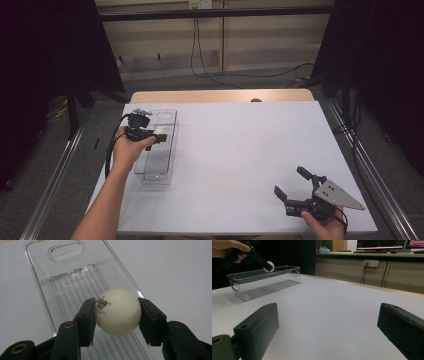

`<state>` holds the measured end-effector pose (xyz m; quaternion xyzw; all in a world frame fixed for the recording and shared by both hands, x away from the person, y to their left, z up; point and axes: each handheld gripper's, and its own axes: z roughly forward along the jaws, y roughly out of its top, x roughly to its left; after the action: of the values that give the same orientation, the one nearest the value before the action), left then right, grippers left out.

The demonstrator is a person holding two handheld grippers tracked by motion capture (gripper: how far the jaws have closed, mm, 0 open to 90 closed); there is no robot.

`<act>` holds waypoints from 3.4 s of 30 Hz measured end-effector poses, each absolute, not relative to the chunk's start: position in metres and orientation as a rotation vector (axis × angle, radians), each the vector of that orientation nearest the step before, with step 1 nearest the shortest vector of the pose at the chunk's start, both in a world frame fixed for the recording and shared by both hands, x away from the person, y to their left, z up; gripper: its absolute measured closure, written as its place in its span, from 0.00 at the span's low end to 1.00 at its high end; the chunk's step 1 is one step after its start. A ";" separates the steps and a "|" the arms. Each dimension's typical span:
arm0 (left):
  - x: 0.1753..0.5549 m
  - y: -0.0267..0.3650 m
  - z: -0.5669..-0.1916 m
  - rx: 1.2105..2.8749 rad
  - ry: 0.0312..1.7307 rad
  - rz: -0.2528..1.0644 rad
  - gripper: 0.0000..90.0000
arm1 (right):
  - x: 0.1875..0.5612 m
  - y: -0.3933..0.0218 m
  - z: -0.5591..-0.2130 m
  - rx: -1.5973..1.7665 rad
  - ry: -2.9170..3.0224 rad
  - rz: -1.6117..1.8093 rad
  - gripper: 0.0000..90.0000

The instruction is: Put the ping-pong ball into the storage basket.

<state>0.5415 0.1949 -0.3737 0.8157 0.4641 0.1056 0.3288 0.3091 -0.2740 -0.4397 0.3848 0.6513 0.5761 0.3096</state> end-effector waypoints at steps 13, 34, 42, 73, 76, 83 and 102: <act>0.541 0.193 -0.378 2.132 1.225 0.281 0.57 | 0.309 -0.274 -0.439 1.015 1.720 1.525 0.03; 0.541 0.196 -0.382 2.156 1.219 0.275 0.57 | 0.309 -0.274 -0.439 1.015 1.719 1.526 0.03; 0.540 0.195 -0.384 2.134 1.232 0.288 0.57 | 0.309 -0.274 -0.440 1.016 1.717 1.523 0.03; 0.540 0.195 -0.390 2.156 1.237 0.274 0.57 | 0.309 -0.274 -0.440 1.020 1.719 1.523 0.04; 0.540 0.196 -0.390 2.169 1.227 0.270 0.57 | 0.309 -0.274 -0.440 1.017 1.725 1.522 0.04; 0.539 0.195 -0.391 2.151 1.235 0.291 0.56 | 0.309 -0.274 -0.440 1.017 1.720 1.524 0.04; 0.536 0.199 -0.385 2.148 1.223 0.273 0.51 | 0.309 -0.274 -0.440 1.017 1.719 1.523 0.04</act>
<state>0.5365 0.1989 -0.3847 0.8179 0.4656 0.1040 0.3216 0.3094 -0.2742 -0.4397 0.3848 0.6508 0.5765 0.3098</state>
